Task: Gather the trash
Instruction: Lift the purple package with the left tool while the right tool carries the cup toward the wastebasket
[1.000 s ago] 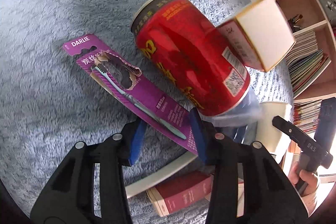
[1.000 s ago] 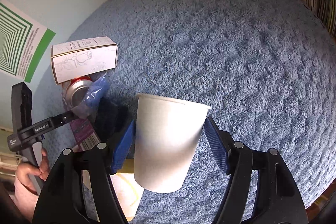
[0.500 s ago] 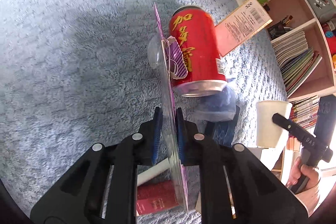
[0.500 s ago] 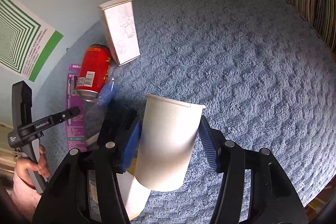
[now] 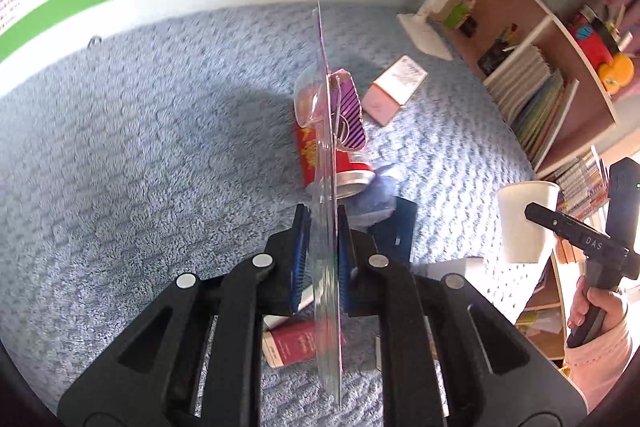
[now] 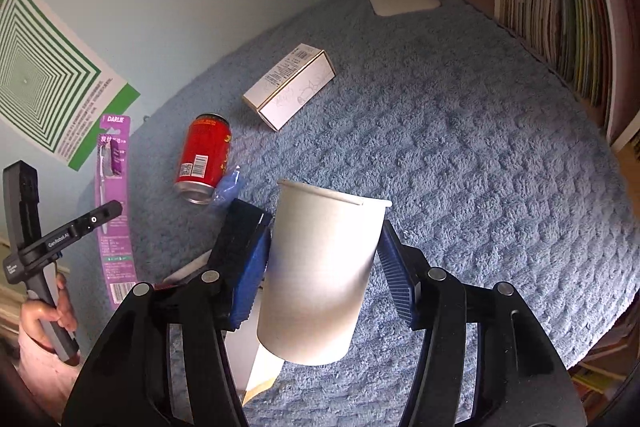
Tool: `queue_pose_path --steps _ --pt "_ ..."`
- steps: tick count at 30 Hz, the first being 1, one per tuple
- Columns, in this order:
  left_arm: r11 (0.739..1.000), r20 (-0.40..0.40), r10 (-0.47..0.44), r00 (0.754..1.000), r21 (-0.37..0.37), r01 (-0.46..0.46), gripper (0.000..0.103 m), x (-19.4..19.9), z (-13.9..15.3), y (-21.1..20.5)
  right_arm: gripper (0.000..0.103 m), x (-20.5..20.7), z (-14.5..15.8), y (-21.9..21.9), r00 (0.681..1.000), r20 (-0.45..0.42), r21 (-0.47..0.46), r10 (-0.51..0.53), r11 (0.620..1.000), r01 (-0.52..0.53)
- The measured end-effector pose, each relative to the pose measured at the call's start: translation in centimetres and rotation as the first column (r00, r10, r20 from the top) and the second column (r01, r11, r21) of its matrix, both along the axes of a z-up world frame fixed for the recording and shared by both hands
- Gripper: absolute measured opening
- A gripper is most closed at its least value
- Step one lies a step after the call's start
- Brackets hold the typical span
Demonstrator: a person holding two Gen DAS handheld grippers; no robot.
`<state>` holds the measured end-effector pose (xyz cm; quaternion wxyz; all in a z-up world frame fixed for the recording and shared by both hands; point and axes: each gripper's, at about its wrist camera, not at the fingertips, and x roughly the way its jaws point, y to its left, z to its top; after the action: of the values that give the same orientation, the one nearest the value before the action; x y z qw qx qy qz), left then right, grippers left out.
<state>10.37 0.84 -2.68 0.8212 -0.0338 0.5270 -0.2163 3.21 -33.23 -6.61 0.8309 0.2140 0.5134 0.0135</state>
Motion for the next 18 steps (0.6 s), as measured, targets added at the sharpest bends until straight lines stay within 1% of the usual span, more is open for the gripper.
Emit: queue_pose_path --steps 4,6,8,11,14,17,18 --pt "0.998 0.03 -0.064 0.998 0.02 0.063 0.011 -1.1 1.1 -1.7 0.056 -3.5 0.9 -2.0 0.999 0.02 -0.006 -0.045 0.999 0.045" --pt "0.994 0.042 -0.107 0.993 0.027 0.106 0.011 -1.8 1.5 -3.2 0.056 -5.5 1.3 -3.4 0.997 0.026 -0.007 -0.078 0.997 0.078" --pt "0.987 0.054 -0.157 0.986 0.033 0.155 0.011 -2.7 1.9 -4.8 0.056 -7.8 1.8 -4.7 0.993 0.032 -0.012 -0.117 0.993 0.118" --pt "0.97 0.07 -0.242 0.968 0.038 0.24 0.011 -4.3 2.6 -7.8 0.056 -11.1 2.4 -6.1 0.981 0.035 -0.017 -0.19 0.981 0.191" --pt "0.944 0.086 -0.329 0.94 0.03 0.328 0.011 -6.1 3.3 -11.1 0.056 -14.7 2.8 -7.4 0.963 0.034 -0.023 -0.268 0.963 0.269" --pt "0.907 0.093 -0.42 0.903 0.022 0.42 0.011 -8.1 3.9 -14.6 0.056 -18.9 2.9 -9.1 0.937 0.026 -0.027 -0.348 0.937 0.349" --pt "0.886 0.095 -0.462 0.882 0.024 0.462 0.011 -9.1 4.0 -16.3 0.056 -20.2 2.8 -9.4 0.927 0.022 -0.027 -0.375 0.926 0.376"
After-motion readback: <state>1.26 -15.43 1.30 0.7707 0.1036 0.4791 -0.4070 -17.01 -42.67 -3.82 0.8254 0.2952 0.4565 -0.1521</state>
